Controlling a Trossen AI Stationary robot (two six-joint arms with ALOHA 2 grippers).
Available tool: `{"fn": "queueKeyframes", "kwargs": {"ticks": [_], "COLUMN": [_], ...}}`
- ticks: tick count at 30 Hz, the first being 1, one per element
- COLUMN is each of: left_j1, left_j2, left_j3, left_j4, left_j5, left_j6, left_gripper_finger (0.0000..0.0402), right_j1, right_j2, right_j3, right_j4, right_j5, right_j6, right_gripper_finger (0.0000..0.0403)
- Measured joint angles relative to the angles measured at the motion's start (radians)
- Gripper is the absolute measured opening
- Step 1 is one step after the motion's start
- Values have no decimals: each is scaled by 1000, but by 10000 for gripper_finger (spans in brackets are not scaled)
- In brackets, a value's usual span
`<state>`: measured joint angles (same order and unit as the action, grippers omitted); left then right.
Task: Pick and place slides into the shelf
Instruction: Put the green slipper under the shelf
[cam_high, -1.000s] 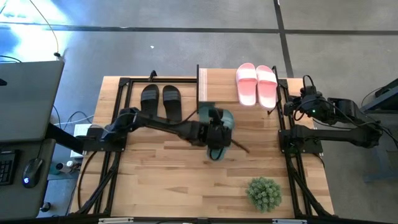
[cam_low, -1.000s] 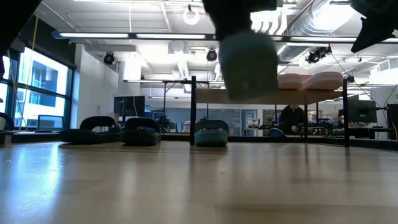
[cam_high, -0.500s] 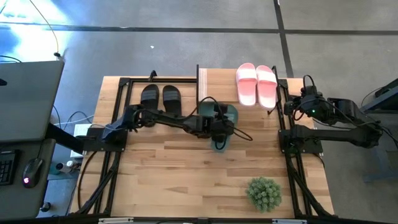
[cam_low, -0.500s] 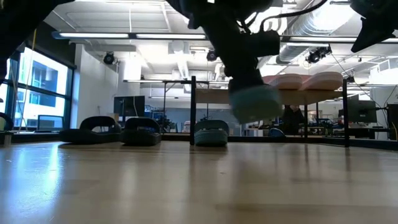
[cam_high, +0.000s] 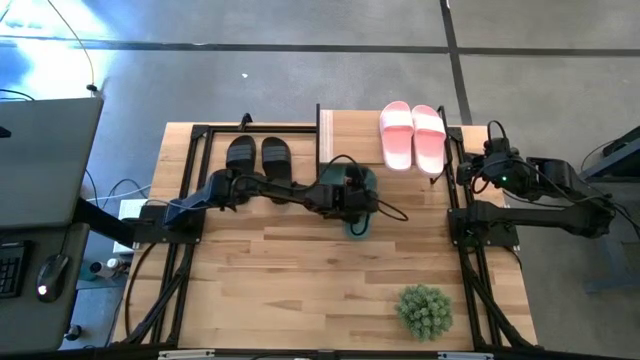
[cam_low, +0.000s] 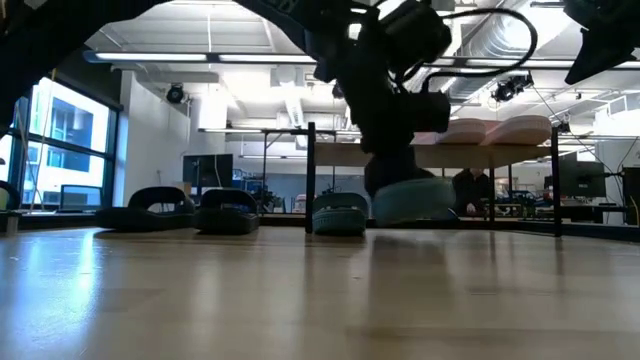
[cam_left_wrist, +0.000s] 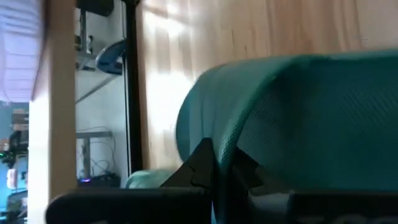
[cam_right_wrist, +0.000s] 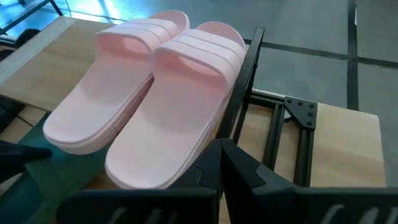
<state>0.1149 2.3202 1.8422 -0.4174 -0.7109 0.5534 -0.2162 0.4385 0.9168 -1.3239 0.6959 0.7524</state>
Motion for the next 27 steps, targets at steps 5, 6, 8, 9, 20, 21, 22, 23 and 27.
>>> {"fn": "queueKeyframes", "kwargs": {"ticks": [5,6,8,9,20,21,22,23,27], "left_j1": [3,3,3,4,32,37,41,48,60], "left_j2": [15,16,19,20,23,23,23,23,22], "left_j3": [1,1,1,2,2,2,2,2,2], "left_j4": [-7,-6,3,5,6,2,-5,-11,-19], "left_j5": [20,25,34,39,79,79,78,77,98], "left_j6": [0,0,-1,-4,-5,-5,-7,-8,-34], "left_gripper_finger": [0,0,0,0,0,0,0,0,0], "right_j1": [0,0,0,0,0,0,0,0,0], "right_j2": [0,0,0,0,0,0,0,0,0], "right_j3": [0,0,0,0,0,0,0,0,0], "right_j4": [0,0,0,0,0,0,-1,-2,-4], "right_j5": [-12,-12,-12,-13,-13,-13,-13,-15,-17], "right_j6": [0,0,0,0,-9,-10,-11,-10,-11], "right_gripper_finger": [0,0,0,0,0,0,0,0,0]}}
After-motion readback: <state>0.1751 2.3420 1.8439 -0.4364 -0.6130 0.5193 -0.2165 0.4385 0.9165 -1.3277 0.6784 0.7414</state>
